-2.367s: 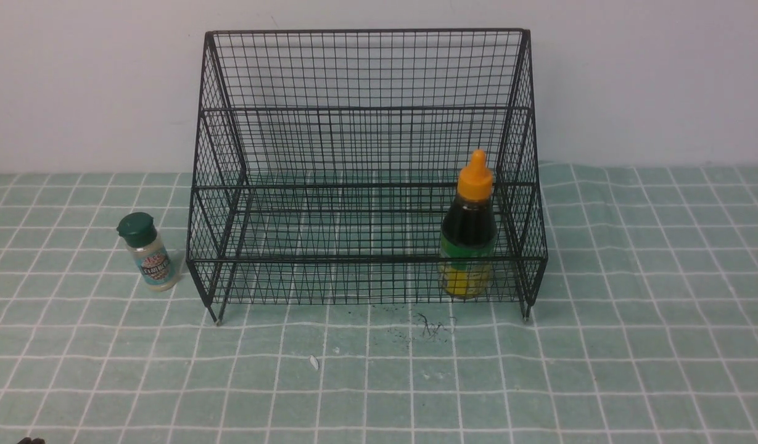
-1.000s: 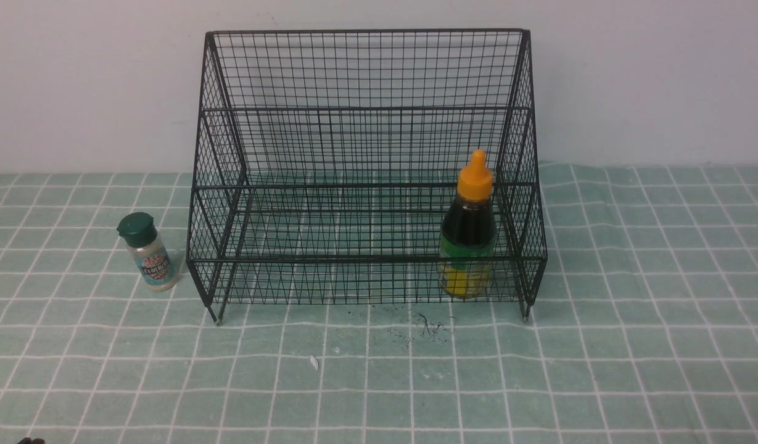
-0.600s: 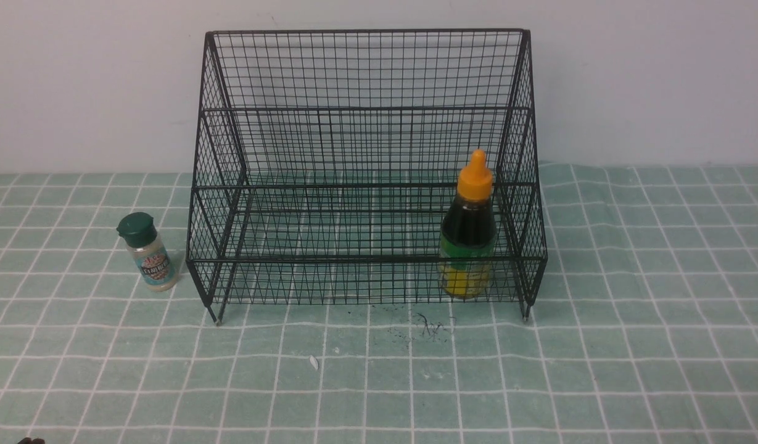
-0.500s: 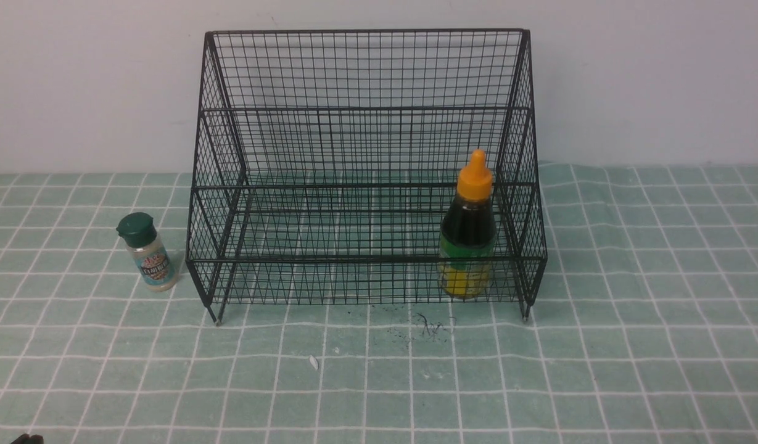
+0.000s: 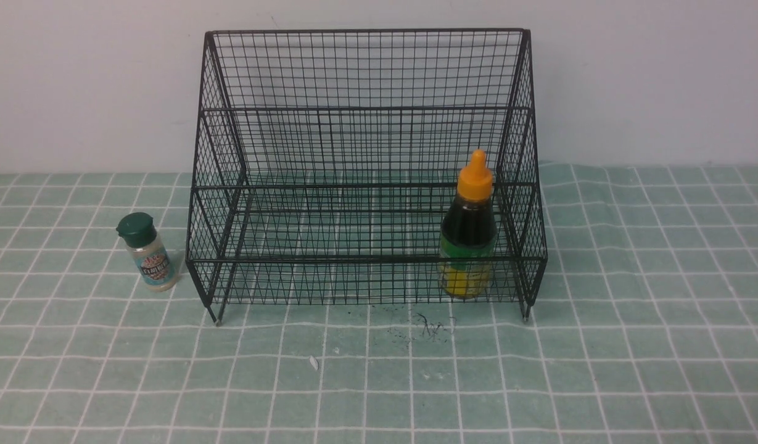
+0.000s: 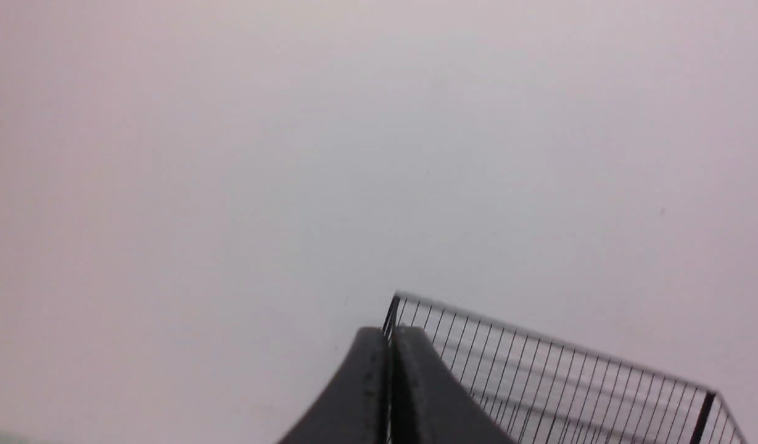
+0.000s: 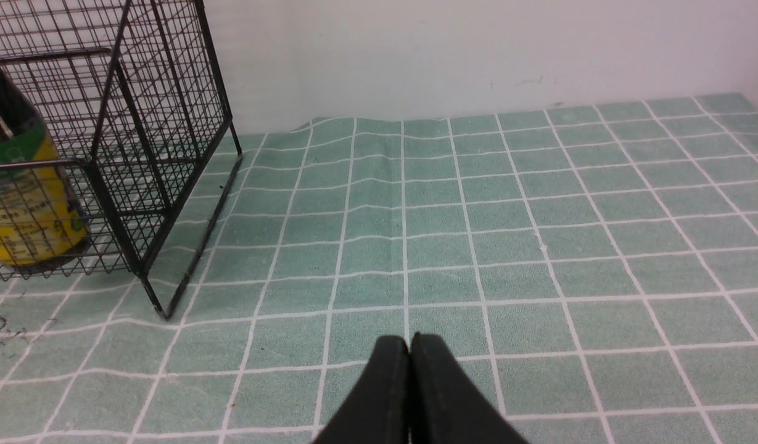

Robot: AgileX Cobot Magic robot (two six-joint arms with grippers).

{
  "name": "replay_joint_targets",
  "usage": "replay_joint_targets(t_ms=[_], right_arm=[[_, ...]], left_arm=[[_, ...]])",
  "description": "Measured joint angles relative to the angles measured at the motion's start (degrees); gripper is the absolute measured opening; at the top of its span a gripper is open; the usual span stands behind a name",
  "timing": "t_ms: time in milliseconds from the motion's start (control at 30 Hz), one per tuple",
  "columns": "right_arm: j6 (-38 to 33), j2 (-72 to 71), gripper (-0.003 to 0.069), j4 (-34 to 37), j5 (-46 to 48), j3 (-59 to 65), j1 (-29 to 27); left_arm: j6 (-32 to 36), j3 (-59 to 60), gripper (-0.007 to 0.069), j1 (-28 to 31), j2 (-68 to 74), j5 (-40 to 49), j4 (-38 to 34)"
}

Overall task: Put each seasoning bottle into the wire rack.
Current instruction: Use the left arm to grab the condiment bottle closest to it

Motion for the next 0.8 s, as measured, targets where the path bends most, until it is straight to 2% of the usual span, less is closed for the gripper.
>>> replay_joint_targets(t_ms=[133, 167, 200, 333, 433, 600, 800], right_arm=[[0.00, 0.00, -0.0014, 0.00, 0.00, 0.00, 0.00], [0.00, 0.00, -0.0014, 0.00, 0.00, 0.00, 0.00], [0.00, 0.00, -0.0014, 0.00, 0.00, 0.00, 0.00], [0.00, 0.00, -0.0014, 0.00, 0.00, 0.00, 0.00], [0.00, 0.00, -0.0014, 0.00, 0.00, 0.00, 0.00], [0.00, 0.00, -0.0014, 0.00, 0.00, 0.00, 0.00], [0.00, 0.00, -0.0014, 0.00, 0.00, 0.00, 0.00]], left_arm=[[-0.41, -11.18, -0.0006, 0.00, 4.47, 11.88, 4.15], [-0.41, -17.20, -0.0006, 0.00, 9.17, 21.97, 5.18], [-0.41, -18.69, -0.0006, 0.00, 10.57, 24.76, 5.32], [-0.41, -32.10, -0.0006, 0.00, 27.27, 54.92, 5.71], [0.83, -38.61, -0.0006, 0.00, 41.06, 69.53, 6.37], [2.46, -46.33, -0.0006, 0.51, 58.03, 75.74, 9.35], [3.03, -55.91, -0.0003, 6.61, 72.55, 76.22, 9.48]])
